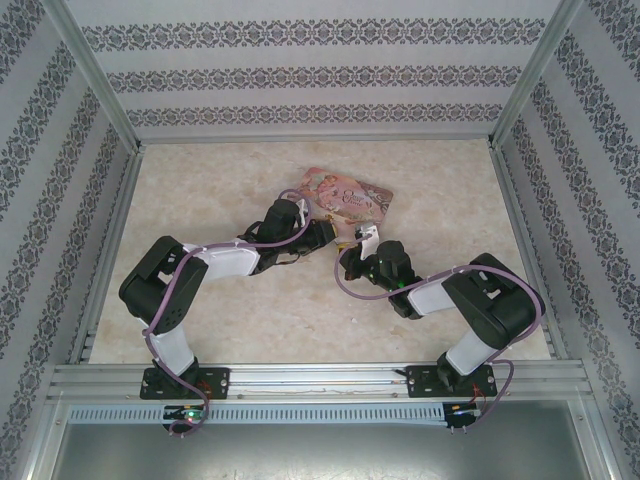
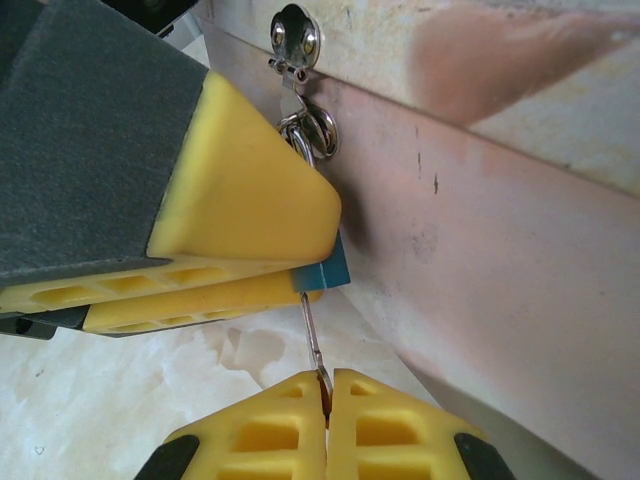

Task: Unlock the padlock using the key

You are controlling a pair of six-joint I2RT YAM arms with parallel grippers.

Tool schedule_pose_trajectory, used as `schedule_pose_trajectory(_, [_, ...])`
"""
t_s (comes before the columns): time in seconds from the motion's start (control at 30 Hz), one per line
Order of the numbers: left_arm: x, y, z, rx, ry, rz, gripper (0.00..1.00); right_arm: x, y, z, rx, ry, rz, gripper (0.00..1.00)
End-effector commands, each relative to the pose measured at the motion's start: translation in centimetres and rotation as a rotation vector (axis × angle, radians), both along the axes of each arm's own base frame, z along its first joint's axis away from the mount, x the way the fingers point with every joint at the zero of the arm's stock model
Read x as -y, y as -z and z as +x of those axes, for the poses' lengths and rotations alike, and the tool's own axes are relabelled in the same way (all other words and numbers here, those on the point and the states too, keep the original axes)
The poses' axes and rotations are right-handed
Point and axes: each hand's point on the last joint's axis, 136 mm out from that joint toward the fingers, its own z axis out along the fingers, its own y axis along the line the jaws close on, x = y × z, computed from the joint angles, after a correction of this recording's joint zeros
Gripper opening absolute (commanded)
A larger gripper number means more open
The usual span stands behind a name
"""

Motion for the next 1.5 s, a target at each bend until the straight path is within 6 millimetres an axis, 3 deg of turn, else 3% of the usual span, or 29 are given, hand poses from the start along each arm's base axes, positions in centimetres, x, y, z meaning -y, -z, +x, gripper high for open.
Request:
schedule_pose_trajectory(0.0, [0.9,-1.9,-0.2,0.048,0.025,-0.045,0.25,-0.2,-1.6,0.5,0.055,0.016,0.017,0.0])
schedule_pose_trajectory(0.3, [0.8,-1.9,-0.4,0.047,0.025,-0.045,0.26,-0.2,-0.8,1.1,0.043,0.028,-0.003,0.0])
schedule_pose_trajectory(0.63, [0.8,-1.9,-0.4,0.048,0.025,-0.045,0.25,-1.0,-1.4,1.3,0.059,0.002,0.014,0.0])
schedule_pose_trajectory(1.3, [0.9,-2.0,-0.9,0.026,0.042,-0.053,0.25,-2.9,-5.8,2.9,0.215,-0.07,0.076,0.0])
schedule_pose_trajectory(1.47, [0.8,-2.0,-0.9,0.025,0.04,-0.051,0.25,-3.1,-5.6,3.4,0.21,-0.067,0.069,0.0])
